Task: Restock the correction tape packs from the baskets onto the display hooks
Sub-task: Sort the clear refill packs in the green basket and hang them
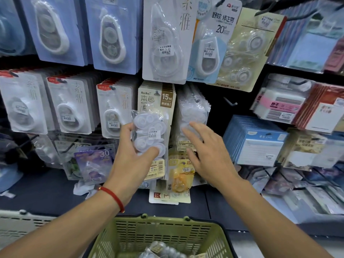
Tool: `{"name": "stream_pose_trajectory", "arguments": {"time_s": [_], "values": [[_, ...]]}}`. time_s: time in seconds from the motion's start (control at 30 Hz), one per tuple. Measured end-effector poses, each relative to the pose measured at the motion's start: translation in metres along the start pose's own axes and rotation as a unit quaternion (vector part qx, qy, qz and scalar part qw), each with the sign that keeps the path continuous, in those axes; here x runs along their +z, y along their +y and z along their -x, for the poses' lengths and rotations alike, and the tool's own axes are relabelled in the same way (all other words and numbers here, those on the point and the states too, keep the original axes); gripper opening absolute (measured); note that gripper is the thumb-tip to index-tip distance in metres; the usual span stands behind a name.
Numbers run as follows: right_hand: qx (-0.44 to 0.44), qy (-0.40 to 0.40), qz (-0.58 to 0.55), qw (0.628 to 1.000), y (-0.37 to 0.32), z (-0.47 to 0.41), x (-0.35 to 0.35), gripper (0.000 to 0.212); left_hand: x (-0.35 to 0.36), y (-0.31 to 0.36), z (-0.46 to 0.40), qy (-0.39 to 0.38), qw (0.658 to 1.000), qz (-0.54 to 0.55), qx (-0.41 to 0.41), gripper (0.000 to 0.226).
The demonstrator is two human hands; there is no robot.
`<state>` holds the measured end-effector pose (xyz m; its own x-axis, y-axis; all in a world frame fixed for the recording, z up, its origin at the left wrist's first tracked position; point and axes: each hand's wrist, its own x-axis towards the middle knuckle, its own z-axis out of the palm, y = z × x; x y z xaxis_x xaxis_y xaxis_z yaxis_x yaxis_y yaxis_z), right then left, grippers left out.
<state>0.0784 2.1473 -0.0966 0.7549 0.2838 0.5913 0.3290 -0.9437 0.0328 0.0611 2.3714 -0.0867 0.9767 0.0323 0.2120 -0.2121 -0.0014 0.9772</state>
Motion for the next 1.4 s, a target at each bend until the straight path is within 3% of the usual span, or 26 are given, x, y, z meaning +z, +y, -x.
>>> {"name": "stream_pose_trajectory", "arguments": {"time_s": [0.17,0.3,0.37,0.5,0.6,0.67,0.8,0.93,1.1,1.4], "values": [[0.014,-0.083,0.0,0.996,0.002,-0.007,-0.001,0.062,-0.002,-0.004,0.001,-0.015,1.0,-0.026,-0.001,0.061],[0.076,-0.01,-0.142,0.987,-0.007,0.001,-0.013,0.039,0.0,-0.004,0.0,-0.049,0.999,-0.014,-0.002,0.06],[0.15,-0.009,-0.271,0.951,-0.015,0.007,-0.021,0.028,0.004,-0.002,0.002,-0.079,0.997,0.003,0.002,0.059],[0.236,-0.061,-0.48,0.843,-0.025,0.02,-0.027,0.013,0.02,0.002,0.005,-0.111,0.994,0.009,0.02,0.062],[0.296,-0.016,-0.567,0.769,-0.02,0.027,-0.032,0.008,0.041,0.006,0.005,-0.107,0.992,-0.044,0.058,0.064],[0.329,0.03,-0.581,0.744,-0.01,0.03,-0.037,0.007,0.052,0.008,0.005,-0.111,0.98,-0.129,0.106,0.062],[0.379,0.135,-0.515,0.757,0.027,0.033,-0.049,0.013,0.063,0.002,0.0,-0.132,0.886,-0.373,0.24,0.062],[0.378,0.147,-0.505,0.762,0.049,0.038,-0.056,0.016,0.069,-0.002,-0.015,-0.157,0.827,-0.457,0.287,0.065],[0.355,0.132,-0.522,0.764,0.056,0.043,-0.055,0.017,0.069,-0.01,-0.027,-0.147,0.809,-0.488,0.295,0.071],[0.404,0.144,-0.522,0.737,0.055,0.035,-0.06,0.025,0.068,-0.016,-0.029,-0.162,0.818,-0.482,0.268,0.07]]}}
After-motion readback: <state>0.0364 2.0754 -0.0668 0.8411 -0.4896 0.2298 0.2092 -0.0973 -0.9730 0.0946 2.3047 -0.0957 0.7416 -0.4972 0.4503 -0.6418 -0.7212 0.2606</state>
